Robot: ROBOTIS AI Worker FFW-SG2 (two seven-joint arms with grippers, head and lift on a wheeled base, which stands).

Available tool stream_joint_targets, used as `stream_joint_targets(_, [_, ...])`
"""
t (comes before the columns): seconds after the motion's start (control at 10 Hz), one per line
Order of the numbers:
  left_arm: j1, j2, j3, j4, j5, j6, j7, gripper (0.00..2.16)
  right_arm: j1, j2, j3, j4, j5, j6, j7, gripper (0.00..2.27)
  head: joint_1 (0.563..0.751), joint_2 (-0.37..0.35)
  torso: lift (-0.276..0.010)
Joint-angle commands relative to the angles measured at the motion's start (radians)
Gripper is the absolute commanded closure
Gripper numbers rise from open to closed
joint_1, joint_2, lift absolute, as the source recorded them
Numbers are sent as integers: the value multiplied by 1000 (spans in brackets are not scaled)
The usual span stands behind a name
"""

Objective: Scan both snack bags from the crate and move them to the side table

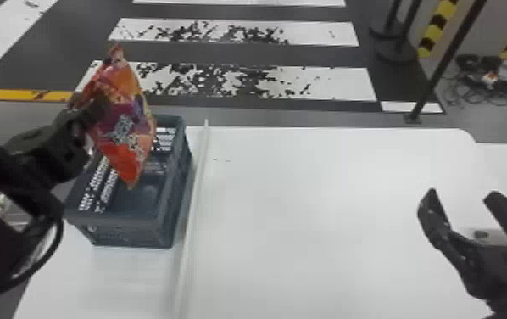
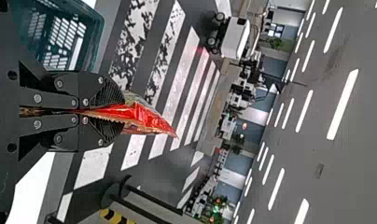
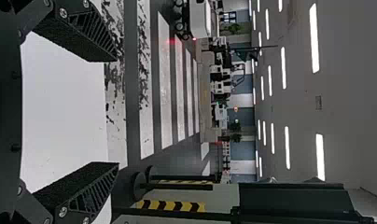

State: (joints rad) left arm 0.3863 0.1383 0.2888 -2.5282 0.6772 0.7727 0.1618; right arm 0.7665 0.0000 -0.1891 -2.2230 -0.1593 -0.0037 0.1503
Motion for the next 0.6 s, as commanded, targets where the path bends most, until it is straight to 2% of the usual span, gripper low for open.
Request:
stream_joint_targets(0.0, [23, -11, -13, -58, 39, 43, -35, 1895, -6, 1, -3, -3, 0, 0, 0, 144, 695, -16, -29])
stream_joint_targets(0.1, [29, -11, -43, -57, 90, 55, -67, 1895, -9, 1, -7, -3, 0, 0, -3, 140, 695, -46, -29])
stream_joint_targets(0.2, [31, -12, -83, -55, 116, 58, -74, 1895, -12, 1, -7, -6, 0, 0, -3, 140, 695, -96, -29])
stream_joint_targets(0.3, [31, -23, -131, -38, 116, 55, -99, 1895, -12, 1, -4, -11, 0, 0, -3, 140, 695, -120, -29])
stream_joint_targets(0.5, [13, -48, -237, 78, 105, 55, -148, 1895, -12, 1, -3, -12, 1, 0, -5, 140, 695, -203, -29])
